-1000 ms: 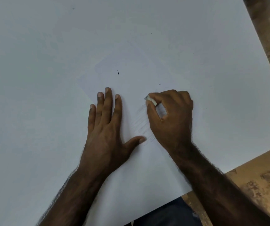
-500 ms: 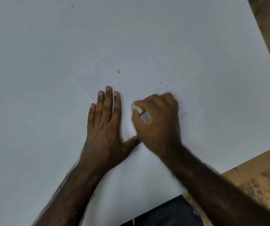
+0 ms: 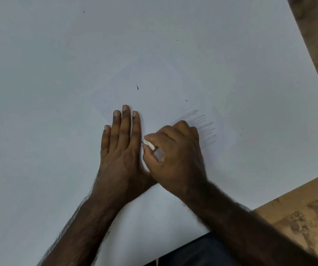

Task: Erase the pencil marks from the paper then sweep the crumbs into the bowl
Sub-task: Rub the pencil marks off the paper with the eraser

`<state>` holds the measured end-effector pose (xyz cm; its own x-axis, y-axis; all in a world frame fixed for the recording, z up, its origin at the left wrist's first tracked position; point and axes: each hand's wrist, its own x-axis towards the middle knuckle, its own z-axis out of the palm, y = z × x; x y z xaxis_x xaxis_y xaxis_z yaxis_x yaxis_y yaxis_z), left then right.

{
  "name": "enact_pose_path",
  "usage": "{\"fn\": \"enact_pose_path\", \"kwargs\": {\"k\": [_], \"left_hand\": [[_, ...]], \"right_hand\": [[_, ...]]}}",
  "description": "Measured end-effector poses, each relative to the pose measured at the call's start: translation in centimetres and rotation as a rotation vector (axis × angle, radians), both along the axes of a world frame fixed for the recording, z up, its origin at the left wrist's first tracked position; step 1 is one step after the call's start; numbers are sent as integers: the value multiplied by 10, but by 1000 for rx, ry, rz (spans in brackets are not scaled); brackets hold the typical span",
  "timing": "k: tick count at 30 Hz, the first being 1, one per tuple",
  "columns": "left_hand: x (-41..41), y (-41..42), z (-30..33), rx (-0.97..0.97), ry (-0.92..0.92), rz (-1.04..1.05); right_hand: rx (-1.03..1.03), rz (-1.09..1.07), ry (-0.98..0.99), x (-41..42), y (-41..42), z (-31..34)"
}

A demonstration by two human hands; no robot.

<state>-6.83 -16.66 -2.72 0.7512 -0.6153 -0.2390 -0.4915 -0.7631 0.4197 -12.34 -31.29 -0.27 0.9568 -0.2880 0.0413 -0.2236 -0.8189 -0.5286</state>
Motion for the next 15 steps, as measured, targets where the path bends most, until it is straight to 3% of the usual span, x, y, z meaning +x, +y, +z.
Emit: {"fn": "enact_pose_path", "kwargs": {"k": [2, 8, 13, 15], "left_hand": [[1, 1, 0, 12, 6, -5], [2, 1, -1, 48, 2, -9], [-1, 4, -2, 4, -58, -17], [0, 3, -2, 11, -42, -11]], "right_hand": [[-41, -15, -19, 1, -14, -1], [-104, -381, -13, 12, -50, -1], [-47, -59, 7, -5, 14, -2], [-68, -58, -7, -4, 2, -4]]}}
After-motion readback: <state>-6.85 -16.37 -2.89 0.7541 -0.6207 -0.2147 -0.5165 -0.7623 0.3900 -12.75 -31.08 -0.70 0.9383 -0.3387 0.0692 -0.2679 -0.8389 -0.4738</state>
